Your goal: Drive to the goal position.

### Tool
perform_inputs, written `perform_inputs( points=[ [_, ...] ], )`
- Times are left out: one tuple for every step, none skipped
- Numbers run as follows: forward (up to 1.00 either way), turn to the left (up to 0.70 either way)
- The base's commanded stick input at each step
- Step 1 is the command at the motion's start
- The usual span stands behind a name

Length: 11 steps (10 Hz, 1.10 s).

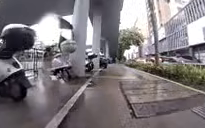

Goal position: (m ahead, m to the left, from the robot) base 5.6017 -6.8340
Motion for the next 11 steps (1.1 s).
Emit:
perform_inputs(
  points=[
    [0.7,0.0],
    [0.7,0.0],
    [0.7,0.0],
    [0.7,0.0],
    [0.7,0.0],
    [0.7,0.0],
    [0.7,0.0],
    [0.7,0.0],
    [0.7,0.0],
    [0.7,0.0],
    [0.7,0.0]
  ],
)
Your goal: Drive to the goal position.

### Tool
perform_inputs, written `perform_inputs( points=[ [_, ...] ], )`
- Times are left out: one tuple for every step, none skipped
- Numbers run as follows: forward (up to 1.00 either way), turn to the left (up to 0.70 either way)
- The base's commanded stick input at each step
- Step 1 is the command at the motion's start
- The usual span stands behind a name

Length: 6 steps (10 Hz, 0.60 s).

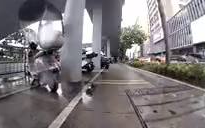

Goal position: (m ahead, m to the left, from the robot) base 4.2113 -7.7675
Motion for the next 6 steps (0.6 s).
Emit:
perform_inputs(
  points=[
    [0.7,0.0],
    [0.7,0.0],
    [0.7,0.0],
    [0.7,0.0],
    [0.7,0.0],
    [0.7,0.0]
  ],
)
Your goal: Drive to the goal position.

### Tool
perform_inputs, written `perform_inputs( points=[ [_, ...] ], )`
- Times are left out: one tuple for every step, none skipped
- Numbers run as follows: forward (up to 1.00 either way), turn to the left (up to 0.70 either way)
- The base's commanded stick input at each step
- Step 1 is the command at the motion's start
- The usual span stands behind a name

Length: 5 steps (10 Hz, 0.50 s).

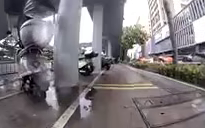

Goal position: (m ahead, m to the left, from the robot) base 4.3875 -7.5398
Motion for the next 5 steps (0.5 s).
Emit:
perform_inputs(
  points=[
    [0.7,-0.06],
    [0.7,-0.12],
    [0.7,0.0],
    [0.7,0.0],
    [0.7,0.0]
  ],
)
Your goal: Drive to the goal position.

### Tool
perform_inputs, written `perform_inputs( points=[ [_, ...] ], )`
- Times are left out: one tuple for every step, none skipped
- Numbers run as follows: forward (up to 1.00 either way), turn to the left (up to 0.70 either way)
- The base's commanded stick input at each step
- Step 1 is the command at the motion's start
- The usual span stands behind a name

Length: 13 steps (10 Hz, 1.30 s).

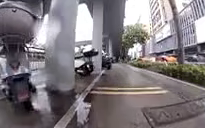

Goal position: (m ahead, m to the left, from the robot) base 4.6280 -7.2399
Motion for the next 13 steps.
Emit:
perform_inputs(
  points=[
    [0.7,0.0],
    [0.7,0.0],
    [0.7,0.0],
    [0.7,0.0],
    [0.7,0.0],
    [0.7,0.0],
    [0.7,0.0],
    [0.7,0.0],
    [0.7,0.0],
    [0.7,0.0],
    [0.7,0.0],
    [0.7,0.0],
    [0.7,0.0]
  ],
)
